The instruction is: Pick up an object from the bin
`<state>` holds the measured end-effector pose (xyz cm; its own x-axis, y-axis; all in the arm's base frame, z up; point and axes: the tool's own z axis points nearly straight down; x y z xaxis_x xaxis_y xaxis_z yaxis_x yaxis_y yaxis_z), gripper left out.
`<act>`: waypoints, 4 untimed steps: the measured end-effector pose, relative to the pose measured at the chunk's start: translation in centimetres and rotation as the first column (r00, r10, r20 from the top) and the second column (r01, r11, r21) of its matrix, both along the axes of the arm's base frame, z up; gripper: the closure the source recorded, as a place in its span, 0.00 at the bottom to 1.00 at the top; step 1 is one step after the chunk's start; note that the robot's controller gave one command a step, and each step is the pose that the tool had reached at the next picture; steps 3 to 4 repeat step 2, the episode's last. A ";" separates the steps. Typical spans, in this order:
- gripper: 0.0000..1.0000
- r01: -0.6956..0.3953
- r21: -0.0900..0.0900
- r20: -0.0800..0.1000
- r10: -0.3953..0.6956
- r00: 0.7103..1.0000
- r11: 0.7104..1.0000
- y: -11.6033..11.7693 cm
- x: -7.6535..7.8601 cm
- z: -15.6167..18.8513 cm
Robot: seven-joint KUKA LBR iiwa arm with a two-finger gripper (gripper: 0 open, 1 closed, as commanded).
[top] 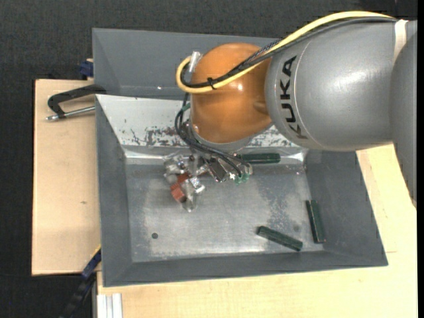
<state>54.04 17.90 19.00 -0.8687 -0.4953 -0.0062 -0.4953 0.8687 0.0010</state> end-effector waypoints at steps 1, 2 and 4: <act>1.00 0.000 0.000 0.000 0.000 1.000 1.000 0.0 0.0 0.0; 1.00 -0.002 -0.001 -0.001 0.002 1.000 1.000 -0.7 -2.9 8.2; 1.00 -0.002 -0.001 -0.001 0.002 1.000 1.000 -0.7 -2.9 8.2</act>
Offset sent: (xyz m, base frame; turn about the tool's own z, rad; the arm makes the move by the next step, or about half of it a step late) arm -0.0301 -0.0083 0.0811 -0.0027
